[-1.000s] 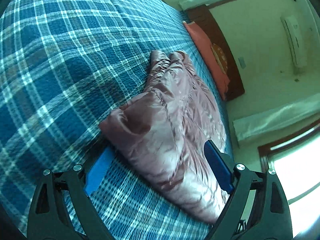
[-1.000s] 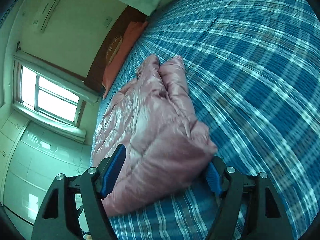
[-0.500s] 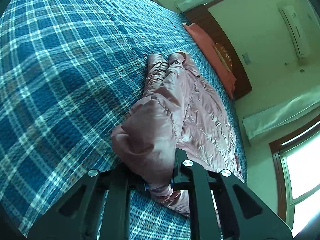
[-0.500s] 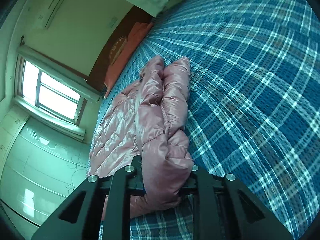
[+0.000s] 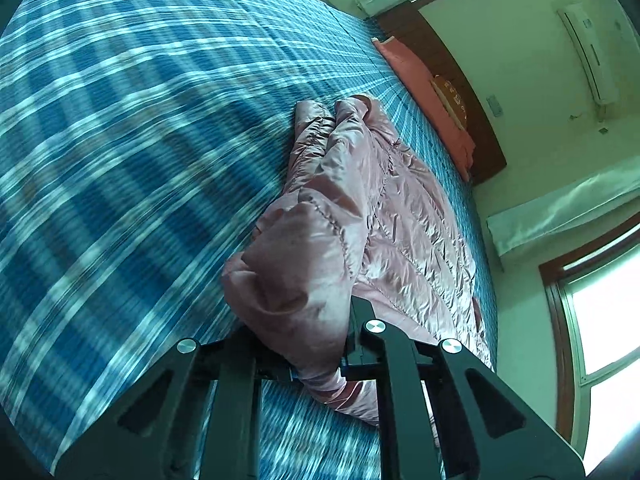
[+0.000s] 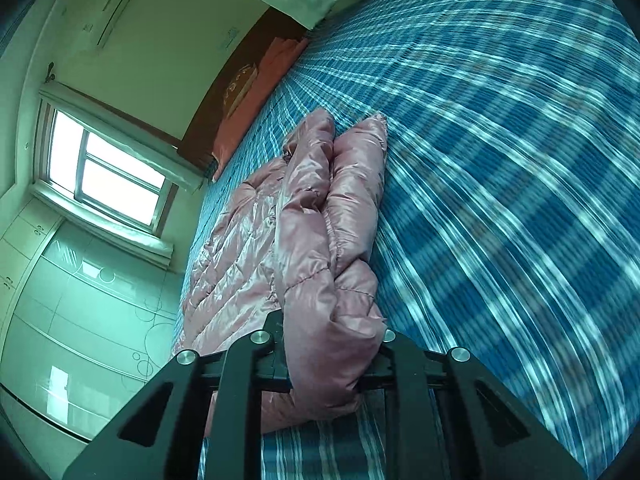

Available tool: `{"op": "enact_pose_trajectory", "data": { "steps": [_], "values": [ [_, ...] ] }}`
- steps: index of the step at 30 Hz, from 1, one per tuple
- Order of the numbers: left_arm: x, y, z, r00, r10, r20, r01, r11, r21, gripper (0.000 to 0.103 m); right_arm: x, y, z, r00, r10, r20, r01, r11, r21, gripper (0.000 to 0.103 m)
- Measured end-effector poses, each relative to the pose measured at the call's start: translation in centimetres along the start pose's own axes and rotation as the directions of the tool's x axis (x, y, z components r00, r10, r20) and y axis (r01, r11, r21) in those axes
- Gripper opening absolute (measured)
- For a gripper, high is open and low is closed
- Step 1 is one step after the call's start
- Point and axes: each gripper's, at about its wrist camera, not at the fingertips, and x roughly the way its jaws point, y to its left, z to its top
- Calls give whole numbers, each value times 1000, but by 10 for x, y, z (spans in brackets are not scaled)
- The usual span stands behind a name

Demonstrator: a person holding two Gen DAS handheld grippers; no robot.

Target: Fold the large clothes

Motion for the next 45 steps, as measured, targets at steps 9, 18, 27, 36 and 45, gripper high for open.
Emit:
{"op": "enact_pose_trajectory", "data": {
  "steps": [9, 18, 27, 36, 45],
  "values": [
    [-30, 22, -23, 1000, 6, -13, -6, 1000, -20, 13, -23, -16, -22, 1000, 17, -20, -17, 1000, 12, 18],
    [-43, 28, -35, 1000, 13, -9, -13, 1000, -4, 13, -14, -25, -14, 999, 26, -26, -26, 999, 24, 18],
    [-46, 29, -36, 1000, 10, -9, -10, 1000, -1, 13, -13, -30, -13, 999, 29, -27, -28, 999, 26, 18],
    [-48, 34, -39, 1000, 6, -13, -6, 1000, 3, 13, -12, -33, -14, 999, 31, -31, -30, 999, 30, 18],
    [-54, 38, -43, 1000, 2, -10, -2, 1000, 19, 27, -12, -44, -13, 999, 38, -23, -37, 997, 65, 32]
  ]
}}
